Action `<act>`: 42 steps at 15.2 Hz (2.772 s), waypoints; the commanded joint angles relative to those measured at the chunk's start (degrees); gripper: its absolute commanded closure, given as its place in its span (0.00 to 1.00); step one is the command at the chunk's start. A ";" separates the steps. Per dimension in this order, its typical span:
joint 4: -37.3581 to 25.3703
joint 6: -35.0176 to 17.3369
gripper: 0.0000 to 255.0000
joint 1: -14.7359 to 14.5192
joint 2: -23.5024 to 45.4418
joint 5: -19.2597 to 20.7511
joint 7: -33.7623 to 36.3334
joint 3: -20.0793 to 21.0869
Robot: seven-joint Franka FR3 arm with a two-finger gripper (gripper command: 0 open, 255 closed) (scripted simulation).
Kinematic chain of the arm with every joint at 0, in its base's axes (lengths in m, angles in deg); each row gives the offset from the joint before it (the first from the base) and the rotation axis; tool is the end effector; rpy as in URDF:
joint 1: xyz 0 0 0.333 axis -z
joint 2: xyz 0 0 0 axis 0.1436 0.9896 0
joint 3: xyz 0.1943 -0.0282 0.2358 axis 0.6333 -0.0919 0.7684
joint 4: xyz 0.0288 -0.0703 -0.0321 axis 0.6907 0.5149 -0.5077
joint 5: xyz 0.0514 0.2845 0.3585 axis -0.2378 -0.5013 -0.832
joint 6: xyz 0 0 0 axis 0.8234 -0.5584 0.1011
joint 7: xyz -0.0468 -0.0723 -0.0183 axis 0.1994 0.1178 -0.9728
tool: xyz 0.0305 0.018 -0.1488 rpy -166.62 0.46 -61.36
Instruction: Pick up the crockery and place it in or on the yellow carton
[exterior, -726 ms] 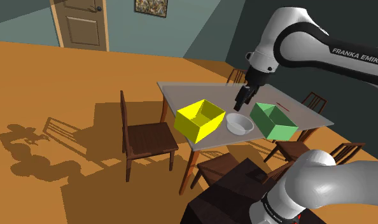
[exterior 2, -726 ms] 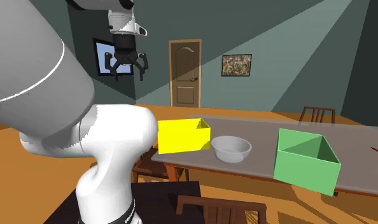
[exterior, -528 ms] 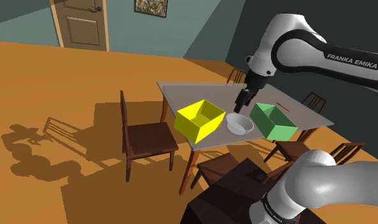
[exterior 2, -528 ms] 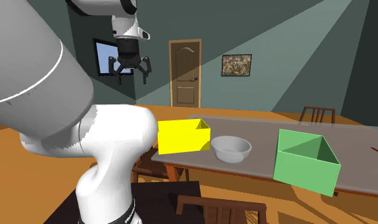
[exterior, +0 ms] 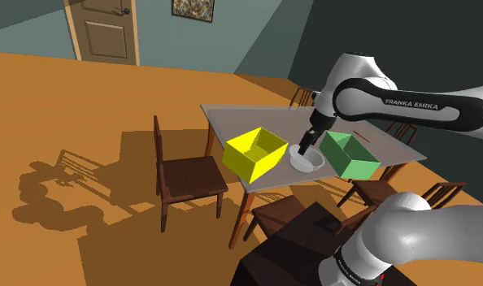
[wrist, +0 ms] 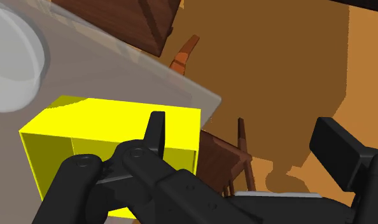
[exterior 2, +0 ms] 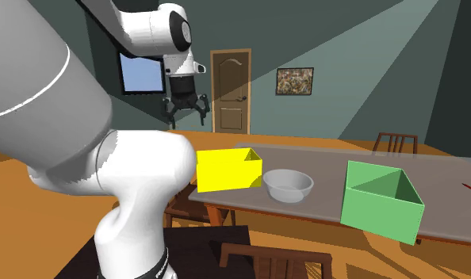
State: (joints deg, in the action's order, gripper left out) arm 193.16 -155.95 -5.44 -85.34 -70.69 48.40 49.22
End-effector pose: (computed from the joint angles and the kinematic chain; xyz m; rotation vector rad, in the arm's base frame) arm 0.3954 -0.0508 0.4188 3.0545 0.2774 0.1154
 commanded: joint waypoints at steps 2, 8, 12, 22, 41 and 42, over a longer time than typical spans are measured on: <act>3.12 -6.69 0.00 1.61 2.39 2.72 -2.11 -2.11; 6.69 -20.73 0.00 5.29 10.44 8.32 -6.08 -6.79; 7.01 -30.61 0.00 7.65 18.19 11.78 -8.40 -9.94; 0.76 -53.61 0.00 11.02 42.34 14.39 -15.52 -17.25; -13.40 -69.90 0.00 22.89 68.85 0.90 -30.54 -9.26; -13.40 -69.90 0.00 22.89 68.85 0.90 -30.54 -9.26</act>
State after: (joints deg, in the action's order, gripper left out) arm 179.79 -225.82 17.40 -16.53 -69.79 17.87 39.93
